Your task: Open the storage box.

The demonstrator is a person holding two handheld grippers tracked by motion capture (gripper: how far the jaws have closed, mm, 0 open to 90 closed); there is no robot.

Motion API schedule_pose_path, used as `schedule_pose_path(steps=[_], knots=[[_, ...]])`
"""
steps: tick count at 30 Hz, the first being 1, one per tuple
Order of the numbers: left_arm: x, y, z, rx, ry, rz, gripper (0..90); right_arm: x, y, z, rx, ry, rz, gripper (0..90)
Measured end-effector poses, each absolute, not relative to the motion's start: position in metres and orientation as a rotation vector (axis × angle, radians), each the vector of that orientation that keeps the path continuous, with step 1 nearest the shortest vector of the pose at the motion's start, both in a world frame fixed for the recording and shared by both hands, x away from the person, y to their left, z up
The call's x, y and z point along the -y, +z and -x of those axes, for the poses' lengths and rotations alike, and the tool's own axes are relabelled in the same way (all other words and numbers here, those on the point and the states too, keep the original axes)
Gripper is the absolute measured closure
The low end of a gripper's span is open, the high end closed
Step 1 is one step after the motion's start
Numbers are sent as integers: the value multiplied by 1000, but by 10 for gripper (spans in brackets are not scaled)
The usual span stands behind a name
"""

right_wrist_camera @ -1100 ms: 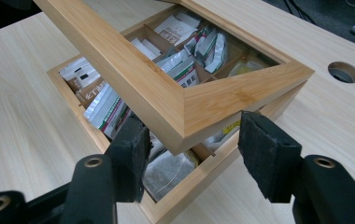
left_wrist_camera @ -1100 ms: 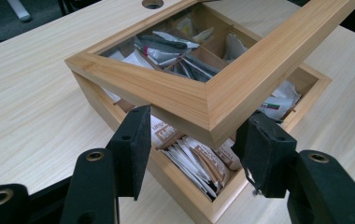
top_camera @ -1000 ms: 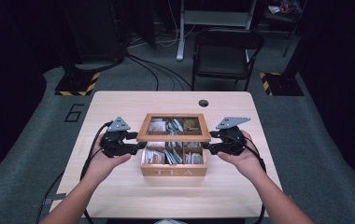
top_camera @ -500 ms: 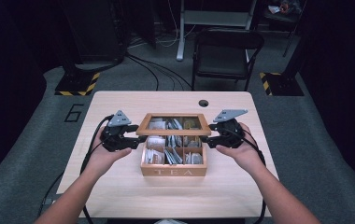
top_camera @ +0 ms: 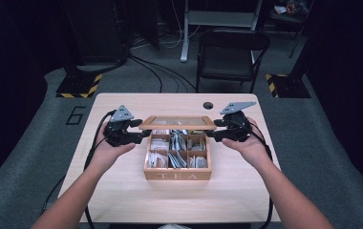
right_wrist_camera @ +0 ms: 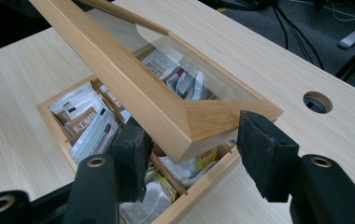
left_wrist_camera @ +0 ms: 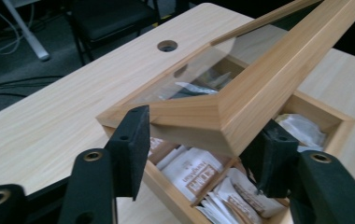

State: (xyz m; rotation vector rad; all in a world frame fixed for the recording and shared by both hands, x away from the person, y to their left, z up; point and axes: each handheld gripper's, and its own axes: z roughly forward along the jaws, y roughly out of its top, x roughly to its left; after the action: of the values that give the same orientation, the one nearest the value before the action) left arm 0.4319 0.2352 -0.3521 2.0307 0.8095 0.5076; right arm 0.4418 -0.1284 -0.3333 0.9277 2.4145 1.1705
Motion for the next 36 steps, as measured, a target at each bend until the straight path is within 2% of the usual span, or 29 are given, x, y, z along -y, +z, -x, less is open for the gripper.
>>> schedule_pose_path(steps=[2,17,29,36], knots=[[-236,-351,-434,-817,507,-2017,516,129,-331,-443,-2414,1175,-932,465],[-236,-338,-450,-843,520,-1970,547,141,-349,-465,-2321,1197,-967,464],[-236,-331,-462,-858,515,-1948,550,133,-360,-489,-2267,1216,-957,445],[-235,-329,-466,-857,518,-1948,552,130,-358,-494,-2223,1266,-993,520]])
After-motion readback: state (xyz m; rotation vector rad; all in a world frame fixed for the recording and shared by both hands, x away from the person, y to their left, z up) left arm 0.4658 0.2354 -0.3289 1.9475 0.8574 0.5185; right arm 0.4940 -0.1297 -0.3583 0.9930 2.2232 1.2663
